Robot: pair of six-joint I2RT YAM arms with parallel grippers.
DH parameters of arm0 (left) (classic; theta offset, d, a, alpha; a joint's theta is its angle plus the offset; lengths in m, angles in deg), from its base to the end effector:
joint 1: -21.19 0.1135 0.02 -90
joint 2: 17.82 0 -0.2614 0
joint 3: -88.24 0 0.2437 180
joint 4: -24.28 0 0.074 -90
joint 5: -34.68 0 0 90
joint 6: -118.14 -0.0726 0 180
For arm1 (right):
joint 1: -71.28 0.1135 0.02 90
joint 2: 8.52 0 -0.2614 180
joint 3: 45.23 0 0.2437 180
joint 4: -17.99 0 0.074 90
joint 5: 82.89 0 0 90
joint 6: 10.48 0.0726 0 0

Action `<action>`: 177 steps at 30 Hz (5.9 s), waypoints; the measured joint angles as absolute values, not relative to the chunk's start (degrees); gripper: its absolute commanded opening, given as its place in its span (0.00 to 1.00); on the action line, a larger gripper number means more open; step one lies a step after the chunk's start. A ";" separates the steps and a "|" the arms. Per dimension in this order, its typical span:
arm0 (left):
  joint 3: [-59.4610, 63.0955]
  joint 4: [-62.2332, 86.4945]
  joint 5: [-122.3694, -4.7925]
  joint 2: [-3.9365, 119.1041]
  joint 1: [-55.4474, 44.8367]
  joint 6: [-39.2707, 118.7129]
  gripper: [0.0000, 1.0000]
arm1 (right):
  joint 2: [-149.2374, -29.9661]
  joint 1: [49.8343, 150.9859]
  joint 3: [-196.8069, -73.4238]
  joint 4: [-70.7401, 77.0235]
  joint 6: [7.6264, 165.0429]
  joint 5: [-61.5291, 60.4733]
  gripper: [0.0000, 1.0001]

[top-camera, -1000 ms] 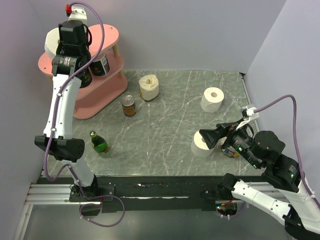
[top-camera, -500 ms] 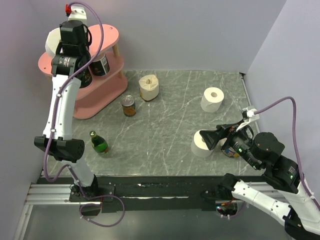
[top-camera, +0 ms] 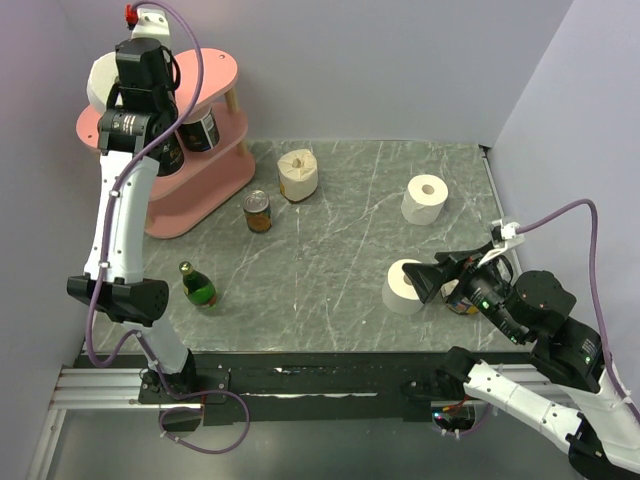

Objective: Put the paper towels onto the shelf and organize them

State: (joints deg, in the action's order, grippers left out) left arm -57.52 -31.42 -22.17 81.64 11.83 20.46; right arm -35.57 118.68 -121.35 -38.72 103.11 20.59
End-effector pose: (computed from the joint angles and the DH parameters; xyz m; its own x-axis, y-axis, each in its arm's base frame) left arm 0.3659 -0.0201 0.5255 -0.2126 0.1484 -0.9658 -0.3711 0.9021 0.2204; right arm 0.0735 0.0549 0.3973 -0.3063 0.2418 -0.9207 -0.4767 0.7982 0.3682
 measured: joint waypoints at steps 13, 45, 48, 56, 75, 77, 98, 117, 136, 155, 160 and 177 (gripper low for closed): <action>-58.81 -34.38 -23.59 81.11 11.72 23.32 0.46 | -35.26 118.68 -120.80 -38.55 103.07 20.54 1.00; -59.77 -35.23 -23.51 79.50 11.46 24.22 0.61 | -34.08 118.68 -119.12 -37.39 103.09 19.89 0.99; -59.77 -33.74 -21.96 79.50 11.46 22.95 0.61 | -33.67 118.68 -119.01 -37.39 103.11 19.91 1.00; -58.85 -32.32 -21.08 78.99 10.15 21.51 0.64 | -33.16 118.68 -119.01 -37.41 103.09 20.00 0.99; -41.25 -32.47 -18.72 69.70 2.76 24.33 0.54 | -31.22 118.66 -116.69 -36.97 104.16 19.89 1.00; -41.28 -32.63 -18.15 71.02 3.04 24.59 0.54 | -30.45 118.68 -116.32 -36.97 104.16 19.71 1.00; -44.90 -29.96 -14.96 77.66 9.25 24.02 0.54 | -29.86 118.68 -114.68 -34.50 103.62 19.80 1.00; -44.71 -29.76 -19.86 78.58 11.19 26.08 0.73 | -35.04 118.68 -114.09 -33.54 102.42 20.68 0.99; -19.59 -21.17 -49.43 67.56 -24.80 36.22 0.93 | -35.18 118.68 -124.95 -42.20 100.97 28.52 0.99; -27.51 -15.10 -54.83 97.35 -39.27 46.29 0.88 | -30.02 118.66 -128.28 -42.72 100.08 30.01 0.99; -29.47 -14.20 -56.03 100.52 -39.51 46.49 0.86 | -29.58 118.68 -128.25 -42.70 99.79 30.14 1.00; -31.79 -15.14 -56.16 106.12 -39.71 46.42 0.74 | -29.03 118.66 -126.05 -42.48 99.51 30.29 1.00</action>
